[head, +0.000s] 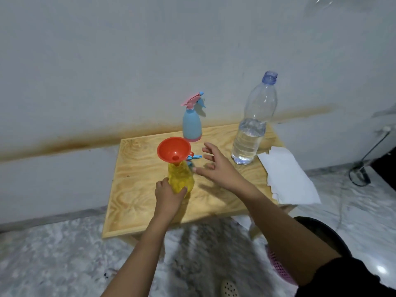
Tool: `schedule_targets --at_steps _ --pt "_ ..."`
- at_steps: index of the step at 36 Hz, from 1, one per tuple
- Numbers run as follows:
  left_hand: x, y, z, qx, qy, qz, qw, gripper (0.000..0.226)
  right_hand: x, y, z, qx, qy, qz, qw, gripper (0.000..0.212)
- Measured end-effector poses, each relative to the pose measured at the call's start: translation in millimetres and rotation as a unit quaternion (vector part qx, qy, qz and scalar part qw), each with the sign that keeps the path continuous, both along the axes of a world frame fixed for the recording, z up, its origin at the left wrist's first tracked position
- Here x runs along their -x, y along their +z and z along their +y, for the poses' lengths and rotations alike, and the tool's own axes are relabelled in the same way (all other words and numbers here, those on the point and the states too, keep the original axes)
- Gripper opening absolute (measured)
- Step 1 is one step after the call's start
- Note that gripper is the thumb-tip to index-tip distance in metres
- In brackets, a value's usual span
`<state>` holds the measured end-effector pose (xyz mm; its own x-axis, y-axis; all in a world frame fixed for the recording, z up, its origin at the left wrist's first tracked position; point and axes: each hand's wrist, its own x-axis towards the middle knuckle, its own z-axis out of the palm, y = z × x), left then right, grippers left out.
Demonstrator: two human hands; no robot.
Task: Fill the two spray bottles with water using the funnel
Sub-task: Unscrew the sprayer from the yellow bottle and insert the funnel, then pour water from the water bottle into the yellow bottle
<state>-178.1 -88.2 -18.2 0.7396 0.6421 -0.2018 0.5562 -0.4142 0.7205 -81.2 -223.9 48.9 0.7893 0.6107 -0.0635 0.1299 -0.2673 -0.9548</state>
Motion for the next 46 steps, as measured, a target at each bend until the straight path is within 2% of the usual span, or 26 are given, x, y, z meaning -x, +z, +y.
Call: schedule_targets --at_steps 3,6,11,17,23,28,33,46 --pt "11 -1 -18 0.002 0.006 0.026 1.000 0.065 -1 -11 -29 0.053 -0.038 -0.024 0.998 0.079" --pt "11 2 -40 -0.013 -0.047 0.033 0.998 0.056 -7 -20 -59 0.124 -0.057 -0.049 0.989 0.072" --pt "-32 32 -70 -0.042 -0.131 -0.027 0.990 0.053 -32 -34 -97 0.219 -0.090 -0.080 0.968 0.065" --pt "-110 92 -101 -0.122 -0.187 -0.090 0.971 0.071 -78 -36 -114 0.285 -0.110 -0.126 0.944 0.069" --pt "-173 124 -124 -0.129 -0.220 -0.140 0.957 0.091 -124 -31 -111 0.235 -0.111 -0.117 0.959 0.105" --pt "-201 118 -137 -0.084 -0.185 -0.164 0.965 0.102 -153 -37 -102 0.153 -0.099 -0.084 0.980 0.120" --pt "-214 105 -143 -0.053 -0.140 -0.204 0.967 0.102 -171 -51 -95 0.102 -0.090 -0.060 0.989 0.122" --pt "-209 99 -136 -0.026 -0.096 -0.273 0.957 0.097 -172 -55 -100 0.027 -0.093 -0.106 0.990 0.108"
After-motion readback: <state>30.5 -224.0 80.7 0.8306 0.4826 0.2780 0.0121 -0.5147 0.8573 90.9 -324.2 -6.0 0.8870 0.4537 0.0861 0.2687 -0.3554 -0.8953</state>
